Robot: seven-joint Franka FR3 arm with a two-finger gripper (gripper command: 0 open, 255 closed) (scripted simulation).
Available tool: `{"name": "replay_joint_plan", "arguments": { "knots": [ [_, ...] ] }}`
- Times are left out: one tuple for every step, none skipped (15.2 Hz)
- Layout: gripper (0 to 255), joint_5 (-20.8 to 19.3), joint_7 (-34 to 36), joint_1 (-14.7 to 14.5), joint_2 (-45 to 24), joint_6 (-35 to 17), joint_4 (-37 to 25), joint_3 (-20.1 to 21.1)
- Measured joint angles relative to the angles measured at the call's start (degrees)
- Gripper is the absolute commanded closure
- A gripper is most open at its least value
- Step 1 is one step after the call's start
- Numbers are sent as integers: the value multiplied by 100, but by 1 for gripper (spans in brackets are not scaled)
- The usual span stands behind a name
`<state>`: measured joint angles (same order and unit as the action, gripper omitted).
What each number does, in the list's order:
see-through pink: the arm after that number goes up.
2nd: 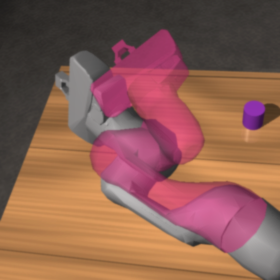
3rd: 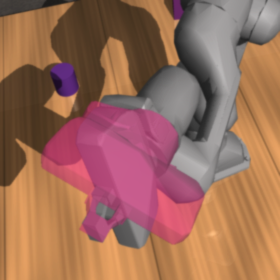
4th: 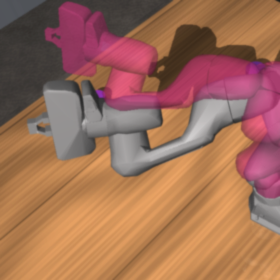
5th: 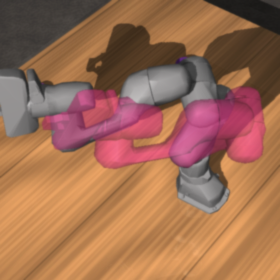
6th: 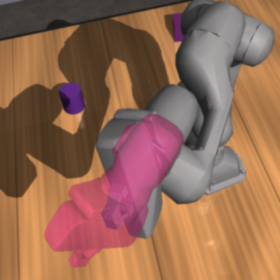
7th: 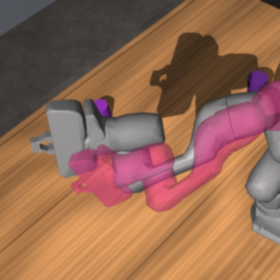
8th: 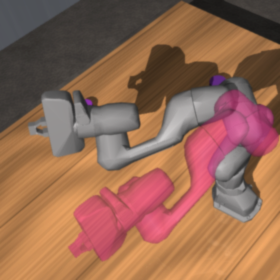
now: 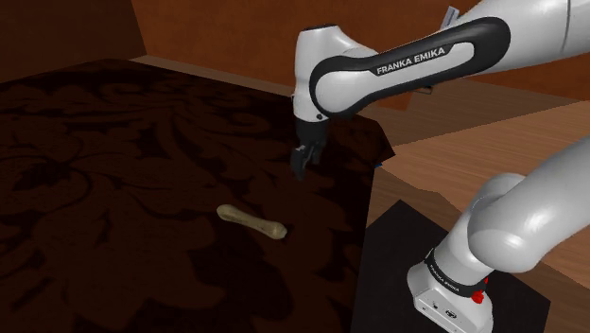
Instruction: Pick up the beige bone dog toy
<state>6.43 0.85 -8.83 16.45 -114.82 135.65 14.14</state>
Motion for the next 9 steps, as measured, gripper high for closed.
{"name": "replay_joint_plan", "arguments": {
  "knots": [
    [0,-1,29,-34,-201,-149,-53,63],
    [0,-14,59,-64,-400,-245,-158,120],
    [0,-33,77,-88,-591,-331,-265,167],
    [0,-29,143,-147,-756,-498,-263,249],
    [0,-54,178,-182,-957,-635,-330,306],
    [0,-82,219,-219,-1140,-704,-444,359],
    [0,-117,258,-256,-1332,-824,-514,409],
    [0,-174,311,-294,-1569,-930,-645,459],
    [0,-221,364,-340,-1769,-992,-780,506]
  ]
}}
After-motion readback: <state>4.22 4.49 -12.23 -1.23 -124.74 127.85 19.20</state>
